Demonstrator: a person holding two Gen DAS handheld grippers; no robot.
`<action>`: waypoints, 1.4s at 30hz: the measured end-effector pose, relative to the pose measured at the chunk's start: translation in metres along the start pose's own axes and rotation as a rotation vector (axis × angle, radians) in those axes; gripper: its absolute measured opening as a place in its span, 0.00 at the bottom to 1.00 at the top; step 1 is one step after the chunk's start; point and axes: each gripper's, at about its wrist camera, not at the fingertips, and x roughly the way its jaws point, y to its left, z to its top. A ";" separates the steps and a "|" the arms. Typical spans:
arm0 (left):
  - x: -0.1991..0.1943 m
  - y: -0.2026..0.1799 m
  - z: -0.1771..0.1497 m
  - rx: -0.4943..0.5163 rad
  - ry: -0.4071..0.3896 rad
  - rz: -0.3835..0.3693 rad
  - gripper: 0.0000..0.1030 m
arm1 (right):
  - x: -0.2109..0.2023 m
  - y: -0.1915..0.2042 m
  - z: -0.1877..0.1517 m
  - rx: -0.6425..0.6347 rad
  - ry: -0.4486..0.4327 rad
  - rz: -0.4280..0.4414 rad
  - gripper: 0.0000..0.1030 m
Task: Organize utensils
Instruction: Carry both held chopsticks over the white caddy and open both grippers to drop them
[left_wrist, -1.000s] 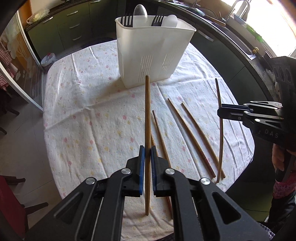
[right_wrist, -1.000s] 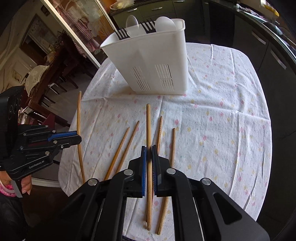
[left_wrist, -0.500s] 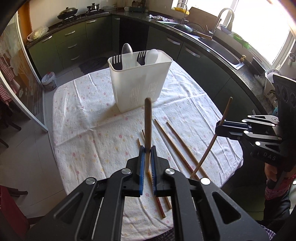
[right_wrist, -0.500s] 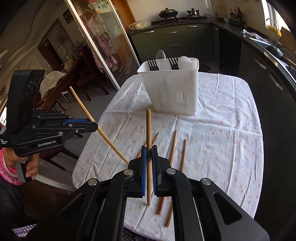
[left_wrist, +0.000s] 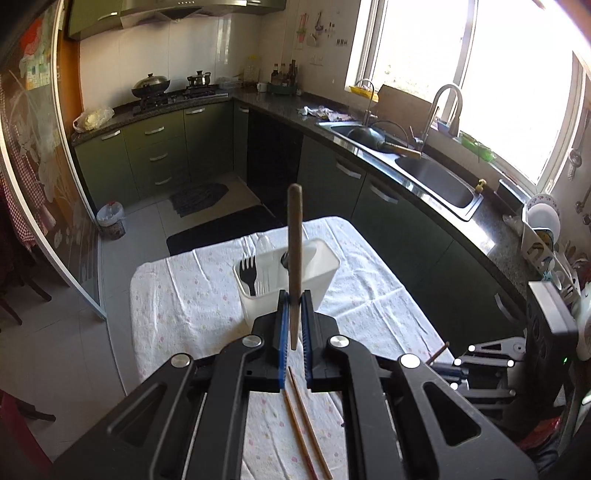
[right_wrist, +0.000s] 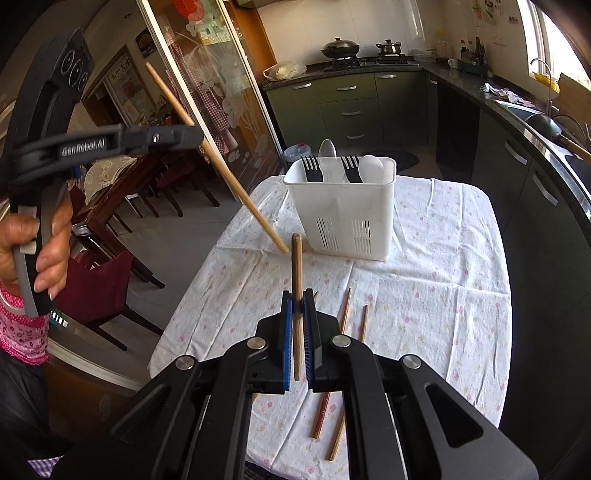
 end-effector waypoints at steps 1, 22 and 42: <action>-0.001 0.000 0.009 -0.003 -0.023 0.004 0.06 | 0.000 0.000 -0.001 0.000 0.001 0.000 0.06; 0.104 0.005 0.009 0.016 0.028 0.138 0.06 | -0.043 -0.001 0.026 -0.008 -0.119 -0.037 0.06; 0.081 0.008 -0.009 0.028 0.010 0.095 0.18 | -0.041 -0.003 0.167 0.005 -0.449 -0.263 0.06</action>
